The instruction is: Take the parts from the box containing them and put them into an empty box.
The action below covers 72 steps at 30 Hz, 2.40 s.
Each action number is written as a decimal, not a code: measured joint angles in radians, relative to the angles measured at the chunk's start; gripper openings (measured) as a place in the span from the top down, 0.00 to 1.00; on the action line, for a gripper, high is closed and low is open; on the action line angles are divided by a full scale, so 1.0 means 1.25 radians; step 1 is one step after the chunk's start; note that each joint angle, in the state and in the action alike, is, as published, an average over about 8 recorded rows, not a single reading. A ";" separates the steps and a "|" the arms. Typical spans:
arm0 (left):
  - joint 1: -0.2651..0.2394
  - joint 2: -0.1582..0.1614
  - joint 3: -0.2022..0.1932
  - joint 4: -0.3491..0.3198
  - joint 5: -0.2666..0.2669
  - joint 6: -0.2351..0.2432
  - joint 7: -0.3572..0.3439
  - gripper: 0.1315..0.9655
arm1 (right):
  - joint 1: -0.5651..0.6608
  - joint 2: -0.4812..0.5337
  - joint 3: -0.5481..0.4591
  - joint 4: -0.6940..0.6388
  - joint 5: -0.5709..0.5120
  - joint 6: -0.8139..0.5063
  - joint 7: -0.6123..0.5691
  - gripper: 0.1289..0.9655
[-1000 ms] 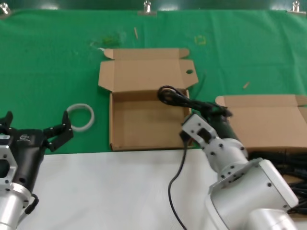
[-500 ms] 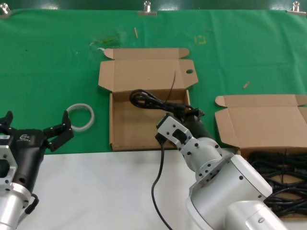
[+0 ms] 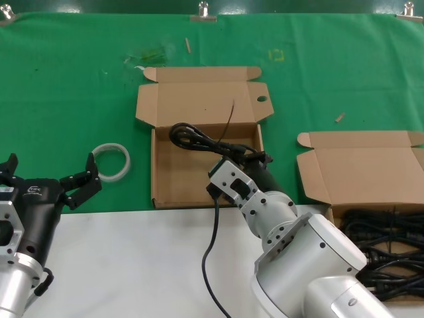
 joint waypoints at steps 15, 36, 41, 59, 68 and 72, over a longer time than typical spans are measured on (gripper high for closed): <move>0.000 0.000 0.000 0.000 0.000 0.000 0.000 0.00 | 0.000 0.000 -0.001 0.000 0.000 -0.001 0.005 0.93; 0.000 0.000 0.000 0.000 0.000 0.000 0.000 0.00 | 0.000 0.000 -0.001 0.000 0.000 -0.001 0.005 0.54; 0.000 0.000 0.000 0.000 0.000 0.000 0.000 0.00 | 0.000 0.000 -0.001 0.000 0.000 -0.002 0.005 0.51; 0.000 0.000 0.000 0.000 0.000 0.000 0.000 0.00 | -0.059 0.000 0.078 0.031 -0.126 -0.092 0.215 0.10; 0.000 0.000 0.000 0.000 0.000 0.000 0.000 0.00 | -0.102 0.000 0.134 0.054 -0.217 -0.157 0.368 0.02; 0.000 0.000 0.000 0.000 0.000 0.000 0.000 0.00 | -0.120 0.000 0.159 0.064 -0.257 -0.186 0.434 0.01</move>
